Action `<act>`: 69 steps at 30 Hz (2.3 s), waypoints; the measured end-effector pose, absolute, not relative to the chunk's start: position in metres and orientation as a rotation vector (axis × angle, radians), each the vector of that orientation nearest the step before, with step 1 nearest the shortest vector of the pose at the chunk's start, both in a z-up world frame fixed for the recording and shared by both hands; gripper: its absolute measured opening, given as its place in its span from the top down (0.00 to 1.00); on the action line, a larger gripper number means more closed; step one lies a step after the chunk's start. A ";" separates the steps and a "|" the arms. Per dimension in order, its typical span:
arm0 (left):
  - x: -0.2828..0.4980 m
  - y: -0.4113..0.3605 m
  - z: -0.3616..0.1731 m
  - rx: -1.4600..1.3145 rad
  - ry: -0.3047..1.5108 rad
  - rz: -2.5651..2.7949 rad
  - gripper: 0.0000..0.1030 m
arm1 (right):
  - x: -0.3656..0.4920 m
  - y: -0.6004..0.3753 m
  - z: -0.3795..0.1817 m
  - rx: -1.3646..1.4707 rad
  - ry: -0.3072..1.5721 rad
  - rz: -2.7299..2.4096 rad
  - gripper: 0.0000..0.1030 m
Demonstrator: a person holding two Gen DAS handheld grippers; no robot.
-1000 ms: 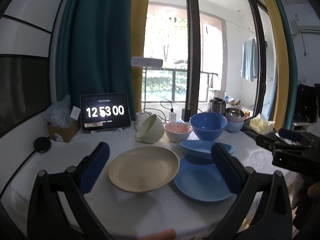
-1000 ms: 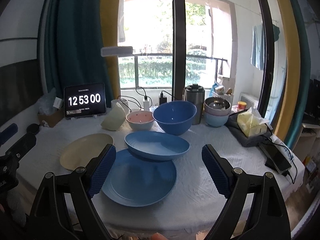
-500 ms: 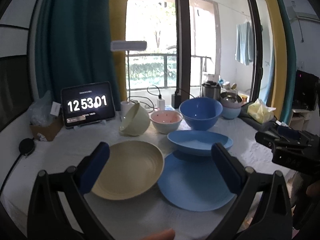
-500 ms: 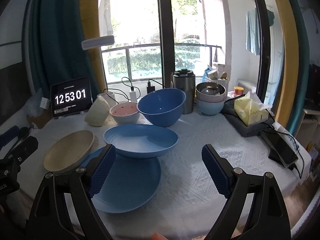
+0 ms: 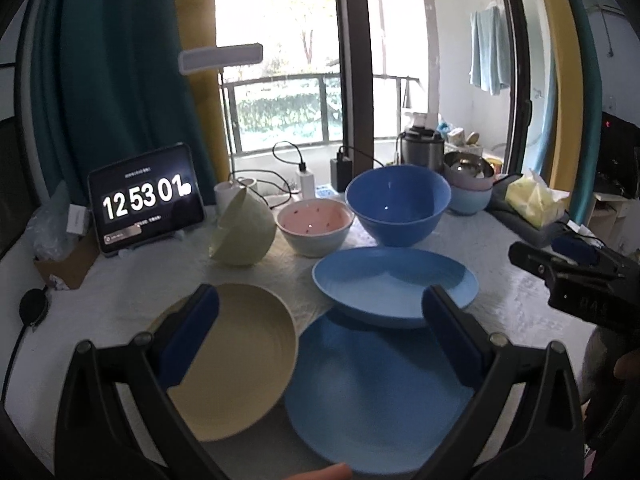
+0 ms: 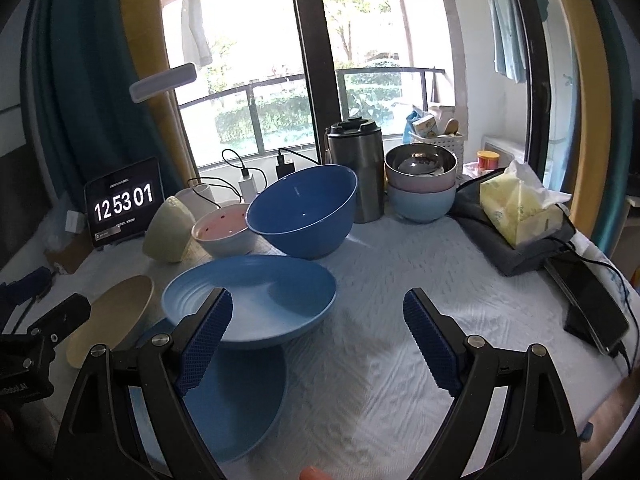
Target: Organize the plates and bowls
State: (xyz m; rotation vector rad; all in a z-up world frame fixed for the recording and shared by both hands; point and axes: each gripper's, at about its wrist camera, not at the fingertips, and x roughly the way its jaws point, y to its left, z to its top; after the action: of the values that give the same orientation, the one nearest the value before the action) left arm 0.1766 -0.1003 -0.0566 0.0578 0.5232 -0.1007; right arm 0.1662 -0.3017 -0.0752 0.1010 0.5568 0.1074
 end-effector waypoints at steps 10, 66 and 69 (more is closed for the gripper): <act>0.233 -0.112 -0.075 0.004 0.618 -0.103 0.02 | 0.217 -0.315 -0.097 0.152 0.649 0.160 0.20; 0.238 -0.114 -0.105 -0.028 0.763 -0.163 0.58 | 0.229 -0.294 -0.129 0.147 0.820 0.111 0.72; 0.229 -0.111 -0.101 -0.030 0.748 -0.174 0.58 | 0.220 -0.293 -0.126 0.144 0.809 0.104 0.72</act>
State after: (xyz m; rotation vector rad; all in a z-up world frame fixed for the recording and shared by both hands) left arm 0.2286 -0.1114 -0.1009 -0.0301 0.7478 -0.1737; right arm 0.2198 -0.2930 -0.1258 0.1442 0.8086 0.1040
